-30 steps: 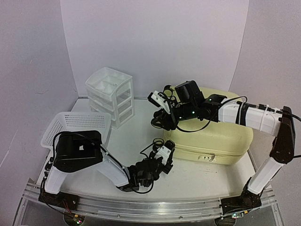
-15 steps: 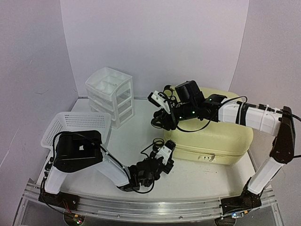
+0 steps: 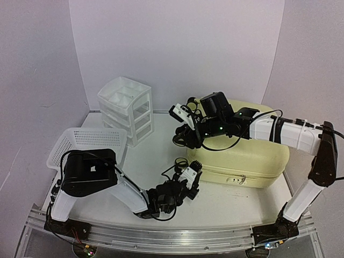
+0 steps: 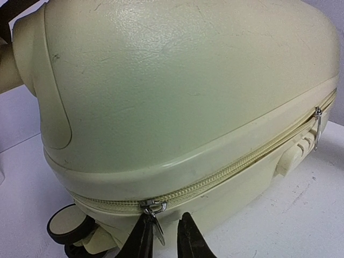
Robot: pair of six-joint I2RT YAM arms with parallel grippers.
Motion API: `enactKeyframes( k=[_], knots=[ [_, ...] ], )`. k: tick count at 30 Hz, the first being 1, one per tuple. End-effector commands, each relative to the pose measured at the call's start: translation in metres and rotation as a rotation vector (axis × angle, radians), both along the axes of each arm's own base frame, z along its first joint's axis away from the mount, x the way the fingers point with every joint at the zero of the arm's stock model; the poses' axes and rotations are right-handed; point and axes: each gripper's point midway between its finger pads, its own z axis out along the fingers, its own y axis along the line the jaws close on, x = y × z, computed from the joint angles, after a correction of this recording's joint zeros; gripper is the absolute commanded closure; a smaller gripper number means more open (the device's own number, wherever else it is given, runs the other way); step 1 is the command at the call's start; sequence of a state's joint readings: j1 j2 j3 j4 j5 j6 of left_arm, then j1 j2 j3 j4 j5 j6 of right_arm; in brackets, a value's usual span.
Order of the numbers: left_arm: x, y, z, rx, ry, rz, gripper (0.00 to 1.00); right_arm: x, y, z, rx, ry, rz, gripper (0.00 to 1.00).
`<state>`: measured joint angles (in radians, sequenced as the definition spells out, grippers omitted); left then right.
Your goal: Open, take out, and arrange the luggage
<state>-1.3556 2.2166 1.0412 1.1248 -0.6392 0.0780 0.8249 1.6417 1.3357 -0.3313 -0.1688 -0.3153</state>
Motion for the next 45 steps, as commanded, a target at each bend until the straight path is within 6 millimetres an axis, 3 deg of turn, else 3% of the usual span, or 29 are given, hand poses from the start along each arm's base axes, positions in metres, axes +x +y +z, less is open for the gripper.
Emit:
enactKeyframes(
  k=[1,9,14,18,21,29,35,41,45],
  knots=[
    [0.013,0.001,0.014,-0.046,-0.004,0.029,0.84,0.01,-0.013,0.048,0.131,-0.016,-0.132,0.6],
    [0.022,0.01,0.014,-0.034,-0.009,0.062,1.0,0.005,-0.011,0.047,0.142,0.009,-0.116,0.62],
    [0.026,0.026,0.013,-0.003,-0.015,0.077,1.0,-0.002,-0.009,0.04,0.131,0.061,-0.076,0.61],
    [0.029,0.041,0.013,0.006,0.003,0.047,1.0,-0.008,-0.023,0.03,0.178,0.199,0.007,0.67],
    [0.032,0.05,0.015,-0.016,0.044,0.009,1.0,-0.023,-0.032,0.031,0.251,0.32,0.123,0.69],
    [0.044,0.058,0.003,-0.036,0.183,-0.066,1.0,-0.078,-0.048,0.022,0.212,0.511,0.285,0.7],
    [0.073,0.071,-0.008,-0.053,0.295,-0.101,1.0,-0.103,-0.059,0.009,0.204,0.589,0.314,0.72],
    [0.11,0.068,-0.005,-0.12,0.378,-0.188,1.0,-0.12,-0.067,0.007,0.197,0.655,0.321,0.72],
    [0.109,0.064,-0.003,-0.131,0.394,-0.255,1.0,-0.104,-0.077,-0.006,0.119,0.59,0.2,0.74]
  ],
)
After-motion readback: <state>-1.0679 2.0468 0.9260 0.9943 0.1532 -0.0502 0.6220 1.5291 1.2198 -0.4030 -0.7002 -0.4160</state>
